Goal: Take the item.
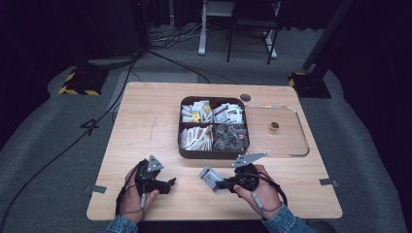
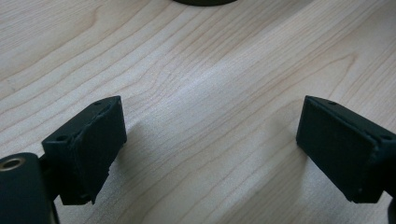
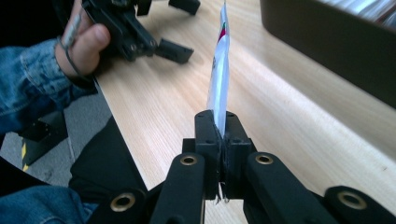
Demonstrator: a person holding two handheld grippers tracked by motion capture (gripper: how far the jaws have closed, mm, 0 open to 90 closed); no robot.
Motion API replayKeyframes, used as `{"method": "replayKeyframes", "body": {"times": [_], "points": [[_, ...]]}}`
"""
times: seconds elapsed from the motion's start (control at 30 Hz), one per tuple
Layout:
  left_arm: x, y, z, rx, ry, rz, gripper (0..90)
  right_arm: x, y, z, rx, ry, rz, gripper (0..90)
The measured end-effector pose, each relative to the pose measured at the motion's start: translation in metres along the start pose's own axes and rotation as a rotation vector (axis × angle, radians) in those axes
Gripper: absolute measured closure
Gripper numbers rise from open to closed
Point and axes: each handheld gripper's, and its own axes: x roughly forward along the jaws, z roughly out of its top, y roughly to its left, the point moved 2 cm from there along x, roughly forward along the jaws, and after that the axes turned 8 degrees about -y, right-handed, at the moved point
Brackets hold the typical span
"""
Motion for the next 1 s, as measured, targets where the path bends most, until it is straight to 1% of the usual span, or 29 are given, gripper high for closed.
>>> {"method": "replayKeyframes", "body": {"times": [0.1, 0.2, 0.33, 0.53, 0.8, 1.0], "points": [[0.0, 0.0, 0.0, 0.0, 0.0, 0.0, 8.8, 0.001, 0.0, -0.002, -0.001, 0.01, -0.001, 88.1], [0.0, 0.0, 0.0, 0.0, 0.0, 0.0, 8.8, 0.004, -0.001, -0.005, -0.009, 0.022, -0.015, 88.1], [0.0, 0.0, 0.0, -0.001, 0.0, 0.001, 8.8, 0.008, 0.0, -0.011, -0.004, 0.049, -0.004, 88.1], [0.0, 0.0, 0.0, 0.0, 0.0, 0.0, 8.8, 0.011, -0.001, -0.014, 0.009, 0.074, 0.003, 88.0], [0.0, 0.0, 0.0, -0.001, 0.0, 0.0, 8.8, 0.016, -0.003, -0.018, 0.019, 0.104, -0.001, 87.9], [0.0, 0.0, 0.0, 0.001, 0.001, 0.0, 8.8, 0.019, -0.005, -0.021, 0.011, 0.118, -0.01, 86.7]]}}
